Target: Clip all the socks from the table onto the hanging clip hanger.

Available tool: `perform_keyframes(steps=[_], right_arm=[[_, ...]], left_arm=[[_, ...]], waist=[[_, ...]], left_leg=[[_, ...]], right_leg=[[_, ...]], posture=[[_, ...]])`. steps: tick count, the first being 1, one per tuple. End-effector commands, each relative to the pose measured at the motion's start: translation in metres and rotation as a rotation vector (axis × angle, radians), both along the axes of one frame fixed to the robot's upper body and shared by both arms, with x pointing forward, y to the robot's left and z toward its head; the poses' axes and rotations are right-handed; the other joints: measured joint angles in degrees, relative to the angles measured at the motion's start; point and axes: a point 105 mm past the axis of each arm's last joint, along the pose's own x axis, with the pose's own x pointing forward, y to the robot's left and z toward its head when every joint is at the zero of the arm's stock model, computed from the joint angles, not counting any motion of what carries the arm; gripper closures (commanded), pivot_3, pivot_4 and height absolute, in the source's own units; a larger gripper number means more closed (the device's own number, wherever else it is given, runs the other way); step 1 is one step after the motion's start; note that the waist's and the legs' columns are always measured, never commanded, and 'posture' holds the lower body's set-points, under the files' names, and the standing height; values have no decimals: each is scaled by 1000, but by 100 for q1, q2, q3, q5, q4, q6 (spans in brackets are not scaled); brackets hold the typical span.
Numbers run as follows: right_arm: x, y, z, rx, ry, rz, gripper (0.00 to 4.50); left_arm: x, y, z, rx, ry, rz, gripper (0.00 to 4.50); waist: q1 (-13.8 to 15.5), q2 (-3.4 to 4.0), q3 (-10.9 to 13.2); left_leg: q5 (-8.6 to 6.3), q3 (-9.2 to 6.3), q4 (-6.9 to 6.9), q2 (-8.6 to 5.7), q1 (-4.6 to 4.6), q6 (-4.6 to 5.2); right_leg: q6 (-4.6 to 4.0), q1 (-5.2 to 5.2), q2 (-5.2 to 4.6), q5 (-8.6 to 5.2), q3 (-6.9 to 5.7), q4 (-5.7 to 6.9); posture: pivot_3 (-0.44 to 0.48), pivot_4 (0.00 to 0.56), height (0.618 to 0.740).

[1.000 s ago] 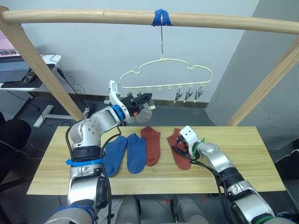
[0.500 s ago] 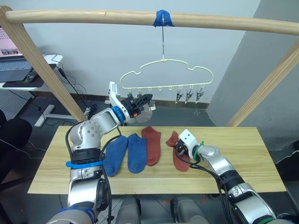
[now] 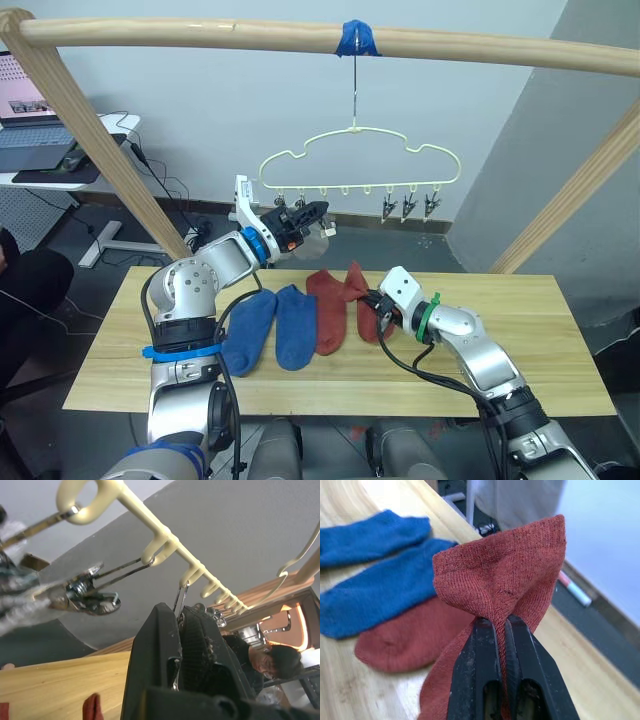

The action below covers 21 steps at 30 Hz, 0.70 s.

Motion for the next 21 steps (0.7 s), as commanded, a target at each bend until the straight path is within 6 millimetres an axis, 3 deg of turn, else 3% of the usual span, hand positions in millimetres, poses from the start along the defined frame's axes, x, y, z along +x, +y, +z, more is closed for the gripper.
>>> perform_keyframes(steps=[1,6,21], right_arm=[[-4,19,43,53,-131,56,4491],[1,30,66,84,-187,51,4491],[5,41,81,73,-236,83,4491]], left_arm=[[3,1,5,-66,46,-4,4418],[4,0,4,-47,58,-13,4418],[4,-2,4,-38,44,-20,4418]], waist=[[-19,-1,1],[-19,-1,1],[-21,-1,0]], left_leg=[[0,0,0,1,-1,0],[0,-3,-3,2,-2,0],[0,-2,-7,1,-9,-1]], right_leg=[[0,-2,0,0,0,0],[0,-3,2,0,-3,-1],[-1,-2,-1,0,-5,-24]], posture=[[-2,157,740],[-13,155,740],[-12,150,740]])
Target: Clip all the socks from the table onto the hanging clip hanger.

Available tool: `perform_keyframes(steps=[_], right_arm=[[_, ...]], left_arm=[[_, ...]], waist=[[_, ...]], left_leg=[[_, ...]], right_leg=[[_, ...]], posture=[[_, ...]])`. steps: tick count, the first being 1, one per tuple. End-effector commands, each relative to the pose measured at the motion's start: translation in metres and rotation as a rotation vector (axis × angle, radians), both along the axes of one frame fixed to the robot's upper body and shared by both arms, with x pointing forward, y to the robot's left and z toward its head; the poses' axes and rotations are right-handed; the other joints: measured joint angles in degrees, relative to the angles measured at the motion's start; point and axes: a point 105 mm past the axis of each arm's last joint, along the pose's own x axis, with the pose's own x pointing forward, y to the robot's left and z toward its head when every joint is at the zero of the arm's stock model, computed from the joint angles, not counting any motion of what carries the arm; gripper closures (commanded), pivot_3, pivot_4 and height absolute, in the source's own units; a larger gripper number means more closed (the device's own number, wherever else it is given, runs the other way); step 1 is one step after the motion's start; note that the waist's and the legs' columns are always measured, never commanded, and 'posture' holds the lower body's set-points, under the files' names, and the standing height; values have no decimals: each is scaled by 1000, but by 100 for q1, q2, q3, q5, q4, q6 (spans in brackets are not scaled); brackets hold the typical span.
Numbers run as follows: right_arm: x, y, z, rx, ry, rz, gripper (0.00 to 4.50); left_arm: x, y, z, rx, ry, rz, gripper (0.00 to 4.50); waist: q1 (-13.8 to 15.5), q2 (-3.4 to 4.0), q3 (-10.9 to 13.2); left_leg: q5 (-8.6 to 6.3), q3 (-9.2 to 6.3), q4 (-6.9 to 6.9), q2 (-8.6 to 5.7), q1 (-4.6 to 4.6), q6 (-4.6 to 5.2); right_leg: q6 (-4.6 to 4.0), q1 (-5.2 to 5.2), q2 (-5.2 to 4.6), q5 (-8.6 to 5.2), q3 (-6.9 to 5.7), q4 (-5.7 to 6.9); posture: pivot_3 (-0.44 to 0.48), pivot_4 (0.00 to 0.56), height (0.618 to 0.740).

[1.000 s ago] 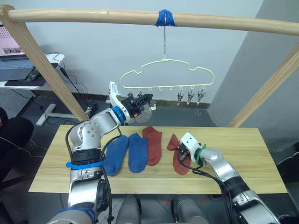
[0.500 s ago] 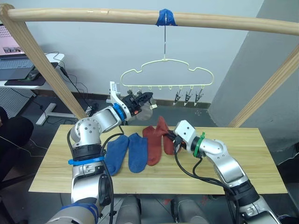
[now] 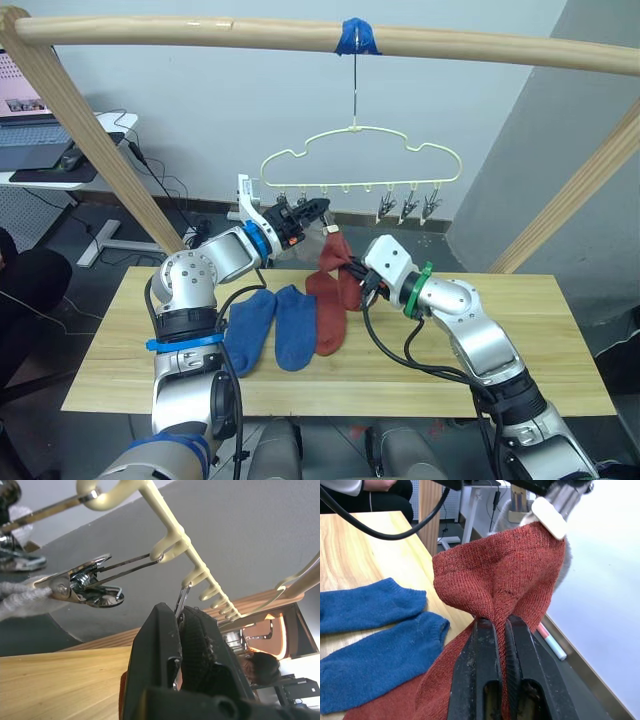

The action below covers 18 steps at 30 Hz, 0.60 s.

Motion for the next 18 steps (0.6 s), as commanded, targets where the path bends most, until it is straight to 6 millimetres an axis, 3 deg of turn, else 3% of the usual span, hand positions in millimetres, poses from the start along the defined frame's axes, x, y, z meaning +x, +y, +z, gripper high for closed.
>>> perform_keyframes(steps=[1,15,18], right_arm=[[-2,6,14,13,-53,22,4491],[11,5,19,40,-51,-19,4491],[13,3,16,42,-46,-29,4500]], left_arm=[[1,1,3,5,-15,4,4418],[-4,-1,11,32,-90,-28,4418],[-6,0,15,34,-123,-37,3481]], waist=[[1,0,0],[6,0,0],[6,0,0]], left_leg=[[0,-1,0,0,-1,0],[0,-1,-4,0,-3,0],[0,0,-7,0,-4,-1]], right_leg=[[0,0,0,0,-1,-1],[-6,0,-1,3,-3,-8],[-13,0,-2,8,-2,-12]], posture=[[-11,149,740],[-12,141,740],[-12,141,740]])
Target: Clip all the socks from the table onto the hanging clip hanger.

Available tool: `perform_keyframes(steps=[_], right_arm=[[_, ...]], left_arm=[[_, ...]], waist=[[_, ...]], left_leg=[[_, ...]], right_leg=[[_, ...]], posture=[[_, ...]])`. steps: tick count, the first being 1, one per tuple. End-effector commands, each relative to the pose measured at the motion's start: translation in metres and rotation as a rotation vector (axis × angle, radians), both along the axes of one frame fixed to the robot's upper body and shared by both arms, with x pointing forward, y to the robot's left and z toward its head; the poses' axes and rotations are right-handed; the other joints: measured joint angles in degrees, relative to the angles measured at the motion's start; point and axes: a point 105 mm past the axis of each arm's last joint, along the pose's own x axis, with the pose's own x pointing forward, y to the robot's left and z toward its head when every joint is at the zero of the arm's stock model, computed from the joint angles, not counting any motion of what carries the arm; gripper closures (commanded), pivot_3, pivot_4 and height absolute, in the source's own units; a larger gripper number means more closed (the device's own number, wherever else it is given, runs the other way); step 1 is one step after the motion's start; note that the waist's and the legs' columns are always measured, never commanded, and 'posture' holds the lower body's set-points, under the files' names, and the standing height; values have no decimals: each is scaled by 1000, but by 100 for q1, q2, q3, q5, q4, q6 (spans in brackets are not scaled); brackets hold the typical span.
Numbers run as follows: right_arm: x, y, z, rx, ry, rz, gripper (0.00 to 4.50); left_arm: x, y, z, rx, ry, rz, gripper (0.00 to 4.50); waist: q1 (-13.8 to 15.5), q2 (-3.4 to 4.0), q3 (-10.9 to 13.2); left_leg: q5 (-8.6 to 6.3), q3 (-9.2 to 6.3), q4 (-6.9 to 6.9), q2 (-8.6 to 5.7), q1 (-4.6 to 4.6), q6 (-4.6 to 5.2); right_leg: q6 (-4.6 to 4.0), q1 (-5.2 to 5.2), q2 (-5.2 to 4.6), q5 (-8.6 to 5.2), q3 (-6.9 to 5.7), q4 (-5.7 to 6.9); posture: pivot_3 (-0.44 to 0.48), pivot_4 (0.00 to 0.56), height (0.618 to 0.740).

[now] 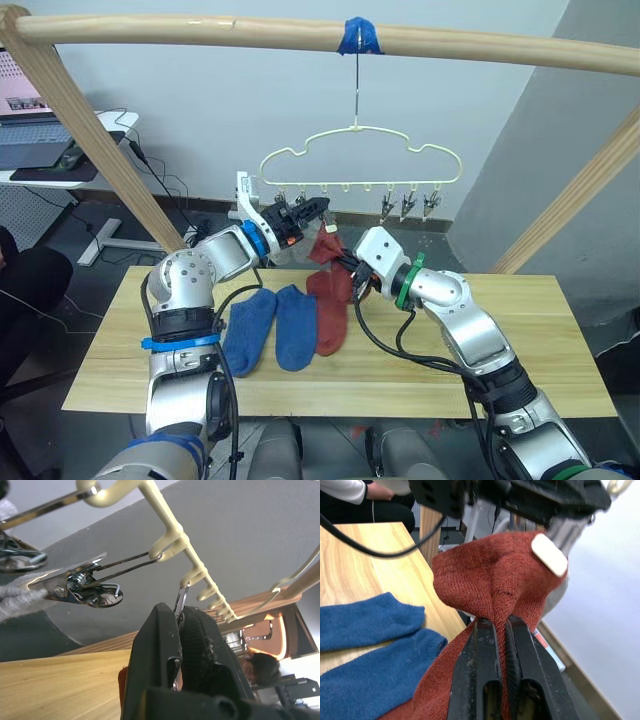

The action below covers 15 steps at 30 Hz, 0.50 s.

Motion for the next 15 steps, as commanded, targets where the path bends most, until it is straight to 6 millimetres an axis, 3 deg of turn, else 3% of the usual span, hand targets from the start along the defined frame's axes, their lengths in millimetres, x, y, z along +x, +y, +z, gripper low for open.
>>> perform_keyframes(steps=[1,10,12,15], right_arm=[[4,-4,11,33,-38,-17,4500],[10,-2,12,158,24,-38,4500],[11,-2,11,208,67,-42,3938],[11,-4,9,207,77,-47,3000]], left_arm=[[-4,-1,13,-12,-67,-21,3409],[-14,12,21,-42,-91,-18,792],[-18,14,22,-37,-94,-19,115],[-24,19,20,-17,-96,-12,0]], waist=[[1,0,0],[-5,0,0],[2,0,0],[23,0,0]], left_leg=[[0,0,-1,0,0,0],[0,0,-18,2,-1,0],[1,-1,-26,2,-1,-1],[1,-2,-39,2,-1,-1]], right_leg=[[-1,0,0,1,0,0],[-10,-1,-1,5,-2,-13],[-13,-1,-2,8,-5,-19],[-14,-1,-4,8,-7,-28]], posture=[[-11,139,740],[-1,140,740],[-1,140,740],[15,144,740]])
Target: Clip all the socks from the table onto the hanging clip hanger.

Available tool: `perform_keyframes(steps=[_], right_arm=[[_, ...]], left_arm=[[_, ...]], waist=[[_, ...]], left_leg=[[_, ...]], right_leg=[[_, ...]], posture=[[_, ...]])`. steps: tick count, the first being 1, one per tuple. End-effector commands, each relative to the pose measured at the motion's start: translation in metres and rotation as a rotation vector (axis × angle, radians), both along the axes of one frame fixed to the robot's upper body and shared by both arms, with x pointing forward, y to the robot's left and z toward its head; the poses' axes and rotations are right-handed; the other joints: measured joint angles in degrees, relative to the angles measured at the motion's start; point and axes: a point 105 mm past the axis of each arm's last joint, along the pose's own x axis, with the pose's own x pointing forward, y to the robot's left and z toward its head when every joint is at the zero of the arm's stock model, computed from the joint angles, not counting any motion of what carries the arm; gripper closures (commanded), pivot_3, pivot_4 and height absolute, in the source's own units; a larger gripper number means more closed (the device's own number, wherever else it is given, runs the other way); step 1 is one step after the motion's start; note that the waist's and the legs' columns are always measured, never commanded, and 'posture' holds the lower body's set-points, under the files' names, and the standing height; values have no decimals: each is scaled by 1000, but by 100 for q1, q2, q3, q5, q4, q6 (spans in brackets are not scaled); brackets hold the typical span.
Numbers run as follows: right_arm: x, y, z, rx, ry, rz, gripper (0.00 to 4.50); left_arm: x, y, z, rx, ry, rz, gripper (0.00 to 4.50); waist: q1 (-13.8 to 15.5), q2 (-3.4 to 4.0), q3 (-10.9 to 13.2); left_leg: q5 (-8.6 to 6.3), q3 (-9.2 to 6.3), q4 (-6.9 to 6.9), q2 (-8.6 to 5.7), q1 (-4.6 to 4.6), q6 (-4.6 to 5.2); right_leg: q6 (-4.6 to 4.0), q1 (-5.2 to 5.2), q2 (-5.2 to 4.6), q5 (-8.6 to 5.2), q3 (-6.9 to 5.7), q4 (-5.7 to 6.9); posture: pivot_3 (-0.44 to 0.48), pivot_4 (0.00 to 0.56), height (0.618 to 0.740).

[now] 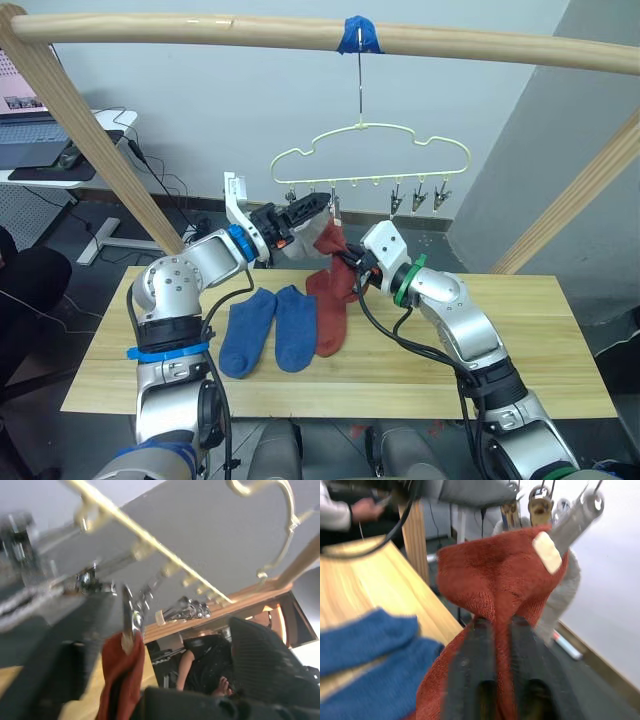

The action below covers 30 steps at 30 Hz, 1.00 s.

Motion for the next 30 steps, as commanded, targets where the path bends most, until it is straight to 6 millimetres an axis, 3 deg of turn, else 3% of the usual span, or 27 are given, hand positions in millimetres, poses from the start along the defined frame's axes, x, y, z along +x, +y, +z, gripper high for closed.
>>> perform_keyframes(steps=[1,8,14,17,19,24,30], right_arm=[[2,-4,8,21,-20,-2,2593],[-5,-26,-12,83,119,-54,24],[-6,-42,-6,165,151,-152,24],[-4,-54,11,196,93,-230,24],[0,-59,22,222,52,-285,24],[17,-67,41,291,-10,-423,24],[28,-65,51,321,-39,-463,24]], left_arm=[[-11,6,15,12,-63,-2,0],[-34,12,-1,262,-129,-33,0],[-43,12,-8,367,-185,-49,0],[-34,29,-13,624,-347,181,0],[-36,29,-17,650,-392,178,0],[-52,16,-16,619,-541,-7,0],[-61,12,-3,539,-666,-21,0]], waist=[[8,0,0],[40,0,0],[121,1,1],[123,2,1],[137,2,1],[122,2,1],[130,2,1]], left_leg=[[0,1,-2,-1,0,0],[0,1,-18,-3,1,0],[0,6,-20,-3,1,0],[0,9,-20,-3,2,1],[0,8,-23,-2,2,1],[0,17,-25,-2,2,1],[-1,23,-31,-2,-4,2]], right_leg=[[0,0,-2,0,0,-3],[0,-2,-8,0,-2,-7],[-1,-6,-8,0,2,-7],[-1,-6,-9,0,6,-9],[-1,-7,-9,0,4,-10],[-2,-15,-8,0,8,-9],[-3,-24,-10,1,13,-11]], posture=[[15,144,740],[35,147,740],[41,148,740],[41,151,740],[41,151,740],[41,151,740],[46,152,740]])
